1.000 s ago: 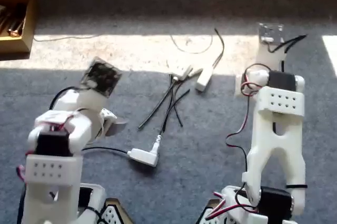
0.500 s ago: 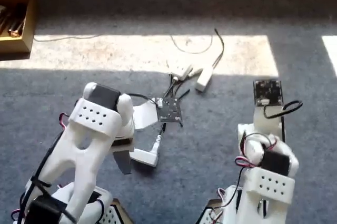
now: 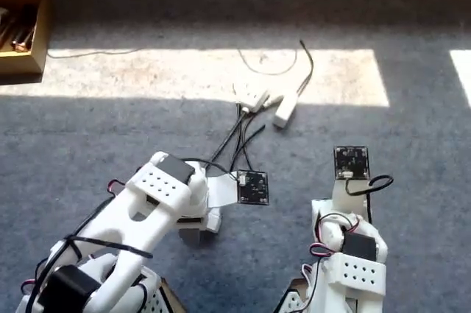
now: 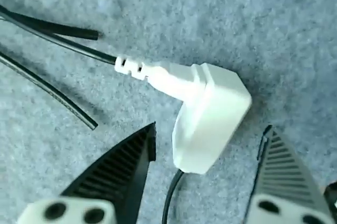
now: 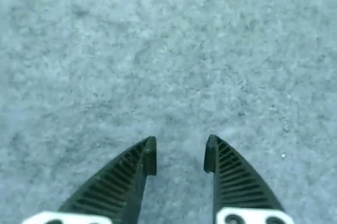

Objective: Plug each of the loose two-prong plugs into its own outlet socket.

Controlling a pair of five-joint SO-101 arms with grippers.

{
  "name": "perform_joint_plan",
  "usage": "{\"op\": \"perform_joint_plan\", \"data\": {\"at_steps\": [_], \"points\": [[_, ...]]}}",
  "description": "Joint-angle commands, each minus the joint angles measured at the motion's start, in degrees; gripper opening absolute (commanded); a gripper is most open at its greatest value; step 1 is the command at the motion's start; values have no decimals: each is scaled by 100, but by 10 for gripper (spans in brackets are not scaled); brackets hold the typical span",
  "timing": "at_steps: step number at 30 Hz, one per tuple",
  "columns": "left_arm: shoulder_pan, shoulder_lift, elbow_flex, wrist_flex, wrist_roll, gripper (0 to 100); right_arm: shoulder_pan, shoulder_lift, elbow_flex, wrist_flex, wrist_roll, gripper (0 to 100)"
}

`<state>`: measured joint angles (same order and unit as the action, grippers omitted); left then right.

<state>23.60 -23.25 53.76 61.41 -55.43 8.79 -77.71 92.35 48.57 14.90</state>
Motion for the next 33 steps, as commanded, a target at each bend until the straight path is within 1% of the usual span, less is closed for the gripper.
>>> {"op": "perform_joint_plan", "data": {"at_steps": [1, 3, 4, 7, 9, 13, 16, 20, 22, 24, 27, 29, 33], "points": [[66, 277, -31, -404, 123, 309, -40, -75, -22, -119, -35, 159], [66, 470, -40, -545, 158, 284, -48, -75, -22, -127, -35, 159], [66, 549, -48, -571, 149, 250, -48, -75, -22, -127, -35, 159], [22, 681, -277, -536, 167, 96, -57, -75, -13, -136, -35, 159], [-66, 681, -470, -229, 158, 0, -57, -75, -13, -136, -35, 159], [-338, 681, -1112, 536, 141, 5, -57, -75, -4, -136, -35, 159], [-778, 681, -1956, 1125, 141, 5, -57, -75, -4, -136, -35, 159], [-2018, 725, -3371, 1626, 97, 5, -57, -75, 92, -136, -35, 159], [-2791, 734, -3925, 1741, -193, 5, -57, -75, 101, -136, -35, 159], [-3609, 743, -4295, 1679, -492, 5, -57, -75, 101, -136, -35, 159], [-4813, 752, -4497, 1266, -826, 5, -57, -75, 101, -136, -35, 159], [-5490, 884, -4505, 879, -932, 5, -57, -75, 101, -136, -35, 159], [-6475, 1868, -4690, 202, -932, 5, -57, -75, 110, -136, -35, 159]]}}
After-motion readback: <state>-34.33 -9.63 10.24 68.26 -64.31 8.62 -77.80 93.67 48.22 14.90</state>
